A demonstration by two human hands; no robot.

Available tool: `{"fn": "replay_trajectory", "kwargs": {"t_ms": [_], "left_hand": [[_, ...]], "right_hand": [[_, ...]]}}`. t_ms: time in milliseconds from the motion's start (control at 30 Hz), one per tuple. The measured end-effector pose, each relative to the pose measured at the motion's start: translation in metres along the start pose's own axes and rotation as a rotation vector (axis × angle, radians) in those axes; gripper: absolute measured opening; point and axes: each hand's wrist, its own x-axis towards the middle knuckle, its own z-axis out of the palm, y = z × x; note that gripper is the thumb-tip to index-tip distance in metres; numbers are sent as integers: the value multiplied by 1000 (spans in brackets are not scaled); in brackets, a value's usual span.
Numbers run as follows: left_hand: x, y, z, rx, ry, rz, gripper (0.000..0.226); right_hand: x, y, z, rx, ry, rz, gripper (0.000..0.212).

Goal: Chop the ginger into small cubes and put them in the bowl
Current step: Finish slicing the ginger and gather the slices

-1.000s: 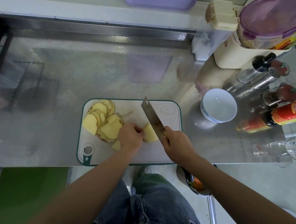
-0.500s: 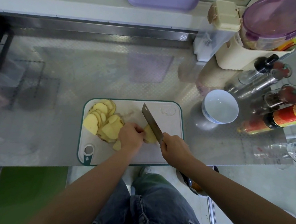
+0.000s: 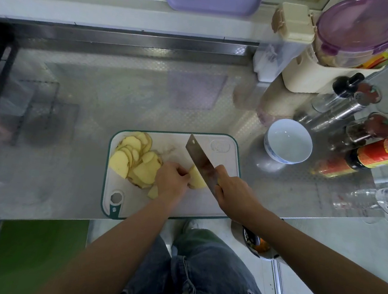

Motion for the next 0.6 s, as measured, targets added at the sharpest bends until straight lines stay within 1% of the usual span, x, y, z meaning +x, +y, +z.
{"fn": "replay_trajectory", "kwargs": {"t_ms": [167, 267, 467, 600], "left_hand": [[0, -1, 0, -28, -17, 3, 7], [1, -1, -1, -54, -29, -6, 6], [-1, 2, -2, -60, -21, -18, 2], [0, -1, -4, -1, -22, -11, 10]], "right_hand": [[2, 0, 7, -150, -48, 12, 31], [5, -1, 15, -153, -71, 41, 33], [17, -6, 22, -155, -40, 46, 30], [18, -7, 16, -103, -15, 42, 24]]}}
